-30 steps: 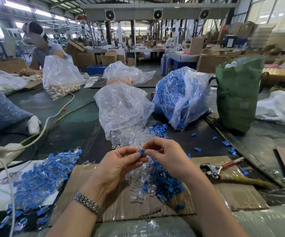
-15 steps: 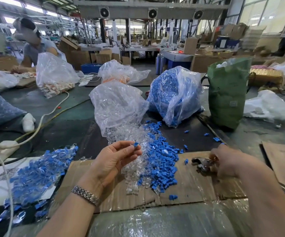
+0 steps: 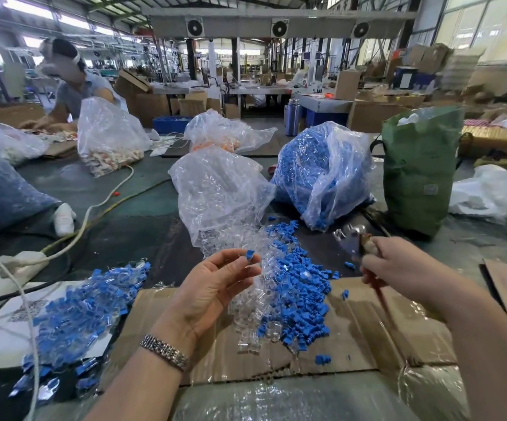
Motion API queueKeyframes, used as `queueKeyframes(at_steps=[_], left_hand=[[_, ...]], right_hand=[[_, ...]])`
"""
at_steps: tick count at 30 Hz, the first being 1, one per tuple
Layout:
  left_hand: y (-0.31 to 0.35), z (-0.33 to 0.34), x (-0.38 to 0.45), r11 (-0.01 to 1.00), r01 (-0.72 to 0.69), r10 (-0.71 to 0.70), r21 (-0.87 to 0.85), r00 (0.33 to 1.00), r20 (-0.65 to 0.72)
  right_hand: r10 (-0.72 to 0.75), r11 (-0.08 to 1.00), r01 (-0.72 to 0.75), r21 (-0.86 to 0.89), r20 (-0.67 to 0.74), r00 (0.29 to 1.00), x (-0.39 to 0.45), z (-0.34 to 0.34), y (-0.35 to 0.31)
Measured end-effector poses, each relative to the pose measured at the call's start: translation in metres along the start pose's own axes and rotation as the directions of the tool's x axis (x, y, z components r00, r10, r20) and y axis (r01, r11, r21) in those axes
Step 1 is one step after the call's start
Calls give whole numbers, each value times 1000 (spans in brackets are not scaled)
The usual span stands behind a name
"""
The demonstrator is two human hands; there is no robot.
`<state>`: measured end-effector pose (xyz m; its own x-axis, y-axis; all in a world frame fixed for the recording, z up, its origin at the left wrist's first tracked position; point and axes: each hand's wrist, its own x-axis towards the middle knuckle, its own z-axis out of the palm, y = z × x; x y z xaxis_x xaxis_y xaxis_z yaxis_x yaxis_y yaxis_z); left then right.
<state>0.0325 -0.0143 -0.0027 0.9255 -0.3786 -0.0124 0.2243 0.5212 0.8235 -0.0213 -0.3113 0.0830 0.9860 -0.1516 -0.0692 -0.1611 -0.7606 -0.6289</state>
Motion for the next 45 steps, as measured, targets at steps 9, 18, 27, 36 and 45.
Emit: queueKeyframes(at_steps=[9,18,27,36,45], left_hand=[[1,6,-1,996,-91,91,23,996,-1],[-5,10,-2,978,-167,172,123,984,-35],[-9,15,-8,960,-154,169,234,985,-42],[-10,10,-7,931,-166,188,325,981,-37],[-1,5,-8,938,-163,198,307,976,-90]], right_hand=[[-77,906,-138,399,478,875,-29,52,-59],[-114,915,-53,400,383,917,-35,83,-77],[-140,912,-5,411,321,937,-36,92,-75],[-139,951,86,296,163,977,-33,115,-73],[-110,913,-46,404,354,929,-34,97,-68]])
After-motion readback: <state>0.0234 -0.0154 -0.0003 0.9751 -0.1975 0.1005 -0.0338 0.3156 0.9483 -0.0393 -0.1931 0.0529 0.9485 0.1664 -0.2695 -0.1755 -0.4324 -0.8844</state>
